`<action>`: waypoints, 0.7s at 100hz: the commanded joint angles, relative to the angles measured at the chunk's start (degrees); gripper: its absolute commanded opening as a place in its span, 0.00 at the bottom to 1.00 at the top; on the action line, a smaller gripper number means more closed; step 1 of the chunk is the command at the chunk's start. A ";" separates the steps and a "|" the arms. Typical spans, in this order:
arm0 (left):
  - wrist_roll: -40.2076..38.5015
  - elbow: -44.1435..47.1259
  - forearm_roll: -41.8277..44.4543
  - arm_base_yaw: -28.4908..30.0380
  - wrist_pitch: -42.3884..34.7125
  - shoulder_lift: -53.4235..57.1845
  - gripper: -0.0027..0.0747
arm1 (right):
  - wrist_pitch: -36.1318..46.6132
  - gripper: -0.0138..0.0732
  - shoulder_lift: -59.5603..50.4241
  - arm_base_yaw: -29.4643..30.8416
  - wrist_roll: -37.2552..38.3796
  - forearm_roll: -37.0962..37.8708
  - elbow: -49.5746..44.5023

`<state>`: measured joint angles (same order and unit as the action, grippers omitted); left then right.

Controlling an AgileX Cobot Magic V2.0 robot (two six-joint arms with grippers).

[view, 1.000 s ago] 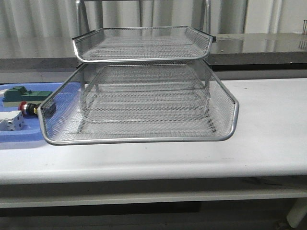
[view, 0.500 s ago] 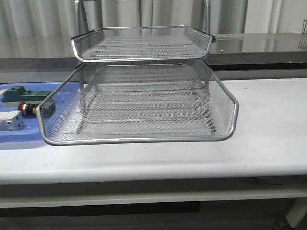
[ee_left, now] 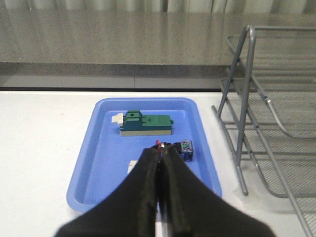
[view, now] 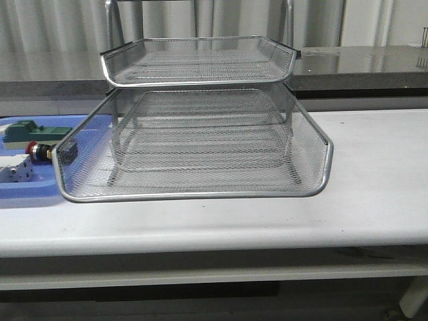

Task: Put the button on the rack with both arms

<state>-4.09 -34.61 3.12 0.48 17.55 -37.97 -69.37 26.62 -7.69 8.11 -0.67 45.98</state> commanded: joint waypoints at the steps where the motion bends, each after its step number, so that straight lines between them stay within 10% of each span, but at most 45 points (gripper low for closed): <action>1: 0.00 -6.57 3.50 0.19 -1.27 -6.72 0.01 | 2.82 0.08 0.55 0.15 -0.24 0.67 1.95; 70: 12.97 -34.98 1.29 0.19 25.65 -44.41 0.01 | 2.82 0.08 0.55 0.15 -0.24 0.67 1.95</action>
<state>5.74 -66.24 6.72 0.48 42.19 -82.16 -69.37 26.62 -7.69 8.11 -0.58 45.98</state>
